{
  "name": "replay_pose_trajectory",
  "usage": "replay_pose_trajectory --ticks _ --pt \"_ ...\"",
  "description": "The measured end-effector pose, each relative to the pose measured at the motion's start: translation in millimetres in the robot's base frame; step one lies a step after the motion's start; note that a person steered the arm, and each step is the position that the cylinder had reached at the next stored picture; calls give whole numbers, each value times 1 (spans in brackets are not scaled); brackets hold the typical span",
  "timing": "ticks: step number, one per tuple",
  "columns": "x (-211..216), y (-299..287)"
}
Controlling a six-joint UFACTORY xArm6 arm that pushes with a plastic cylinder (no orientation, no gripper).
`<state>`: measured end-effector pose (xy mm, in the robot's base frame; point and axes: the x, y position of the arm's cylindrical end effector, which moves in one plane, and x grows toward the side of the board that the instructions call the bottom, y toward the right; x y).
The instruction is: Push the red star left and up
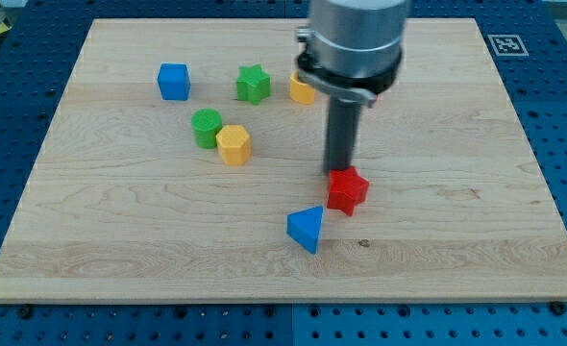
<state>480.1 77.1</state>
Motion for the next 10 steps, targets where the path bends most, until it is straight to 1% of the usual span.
replay_pose_trajectory --ticks 1,2,3,4,5,6,7,8,10 --pt "8 71" --pt "31 99" --pt "44 67" --pt "44 7" --pt "44 -20" --pt "51 -21" --pt "80 -22" --pt "82 -23" --pt "61 -30"
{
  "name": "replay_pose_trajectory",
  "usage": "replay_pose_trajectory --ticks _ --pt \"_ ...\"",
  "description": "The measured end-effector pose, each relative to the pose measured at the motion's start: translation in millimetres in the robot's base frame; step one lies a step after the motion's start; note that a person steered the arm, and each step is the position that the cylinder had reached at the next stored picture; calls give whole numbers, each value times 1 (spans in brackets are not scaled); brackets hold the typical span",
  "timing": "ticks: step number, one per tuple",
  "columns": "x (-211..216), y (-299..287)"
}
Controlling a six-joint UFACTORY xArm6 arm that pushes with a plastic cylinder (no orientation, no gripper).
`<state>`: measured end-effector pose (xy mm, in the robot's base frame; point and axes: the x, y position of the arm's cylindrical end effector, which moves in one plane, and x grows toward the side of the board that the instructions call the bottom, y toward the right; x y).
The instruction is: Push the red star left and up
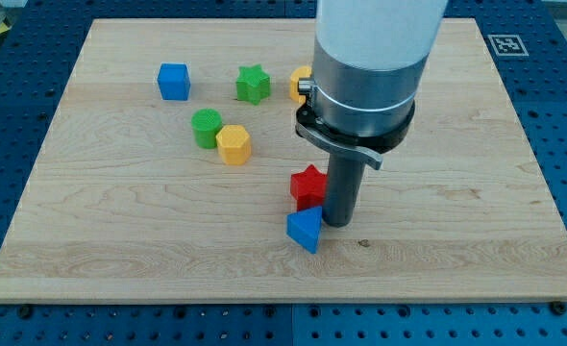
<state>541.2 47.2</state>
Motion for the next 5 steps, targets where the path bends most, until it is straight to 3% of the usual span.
replay_pose_trajectory --ticks 5 --pt "-65 -13"
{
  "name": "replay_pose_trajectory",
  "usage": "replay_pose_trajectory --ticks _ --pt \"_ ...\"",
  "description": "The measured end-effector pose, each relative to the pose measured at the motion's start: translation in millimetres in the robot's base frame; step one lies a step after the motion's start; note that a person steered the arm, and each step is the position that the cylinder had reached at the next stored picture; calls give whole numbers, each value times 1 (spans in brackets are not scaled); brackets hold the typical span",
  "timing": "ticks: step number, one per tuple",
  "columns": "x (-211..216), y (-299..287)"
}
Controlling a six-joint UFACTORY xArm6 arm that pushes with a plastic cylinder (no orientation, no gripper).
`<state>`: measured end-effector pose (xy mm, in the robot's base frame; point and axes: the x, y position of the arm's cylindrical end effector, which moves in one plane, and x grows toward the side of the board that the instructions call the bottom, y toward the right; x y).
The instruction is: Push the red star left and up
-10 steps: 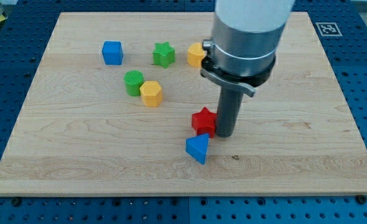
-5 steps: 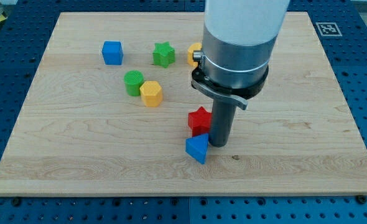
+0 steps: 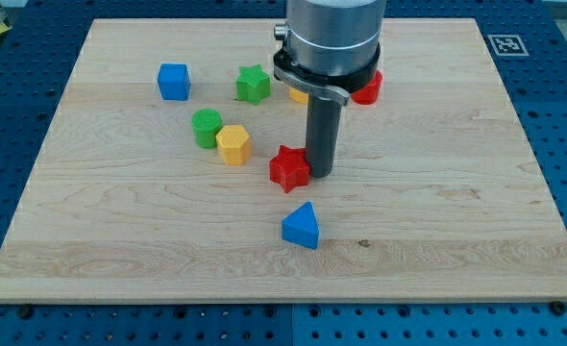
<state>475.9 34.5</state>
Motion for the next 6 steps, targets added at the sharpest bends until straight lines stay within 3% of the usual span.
replay_pose_trajectory --ticks 2,5,6 --pt "51 5" --pt "22 -28" --pt "22 -62"
